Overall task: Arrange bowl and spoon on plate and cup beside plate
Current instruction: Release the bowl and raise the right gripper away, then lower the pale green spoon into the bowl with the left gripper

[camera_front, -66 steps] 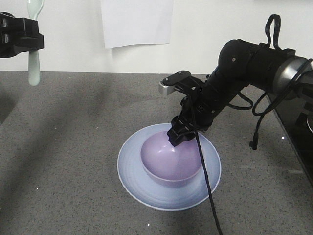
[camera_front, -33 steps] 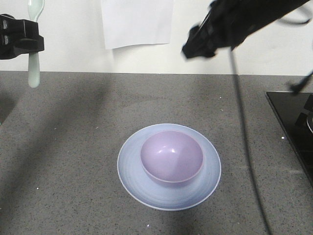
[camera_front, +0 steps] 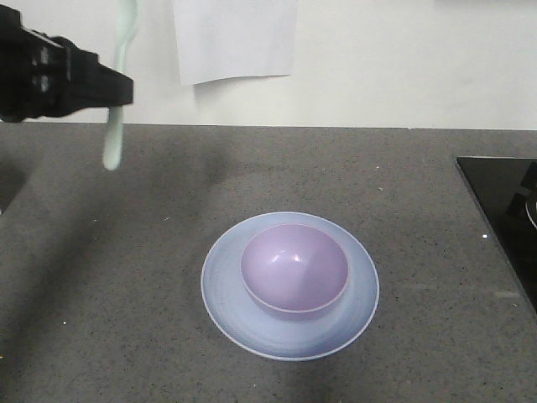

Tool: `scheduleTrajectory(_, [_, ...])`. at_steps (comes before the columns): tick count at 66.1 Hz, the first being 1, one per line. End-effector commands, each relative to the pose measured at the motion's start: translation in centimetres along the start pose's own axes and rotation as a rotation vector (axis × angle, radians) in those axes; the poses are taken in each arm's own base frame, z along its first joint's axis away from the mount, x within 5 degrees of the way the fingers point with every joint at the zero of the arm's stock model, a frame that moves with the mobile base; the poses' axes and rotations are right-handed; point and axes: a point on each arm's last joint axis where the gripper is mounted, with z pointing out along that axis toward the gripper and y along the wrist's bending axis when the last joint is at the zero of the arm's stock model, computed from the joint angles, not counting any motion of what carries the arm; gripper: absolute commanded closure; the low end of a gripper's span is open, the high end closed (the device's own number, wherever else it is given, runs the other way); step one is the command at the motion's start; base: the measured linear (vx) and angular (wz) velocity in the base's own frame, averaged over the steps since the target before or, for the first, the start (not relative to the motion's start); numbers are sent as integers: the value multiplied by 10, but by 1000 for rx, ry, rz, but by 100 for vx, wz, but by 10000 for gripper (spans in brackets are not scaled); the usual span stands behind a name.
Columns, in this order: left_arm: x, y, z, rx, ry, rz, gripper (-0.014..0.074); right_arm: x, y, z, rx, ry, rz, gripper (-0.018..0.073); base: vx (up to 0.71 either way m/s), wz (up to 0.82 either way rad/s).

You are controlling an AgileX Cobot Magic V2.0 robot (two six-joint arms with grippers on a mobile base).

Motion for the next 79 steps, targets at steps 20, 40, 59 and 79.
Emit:
scheduleTrajectory(20, [36, -36, 97, 208, 367, 46, 603, 25, -5, -88, 115, -58, 50, 564, 0, 0])
scheduleTrajectory(40, [60, -46, 130, 149, 538, 65, 603, 73, -5, -50, 250, 189, 30, 564, 0, 0])
scheduleTrajectory(59, [29, -58, 112, 95, 473, 114, 603, 91, 1, -19, 256, 239, 22, 564, 0, 0])
scheduleTrajectory(79, [42, -51, 150, 131, 596, 55, 603, 90, 1, -19, 259, 223, 39, 564, 0, 0])
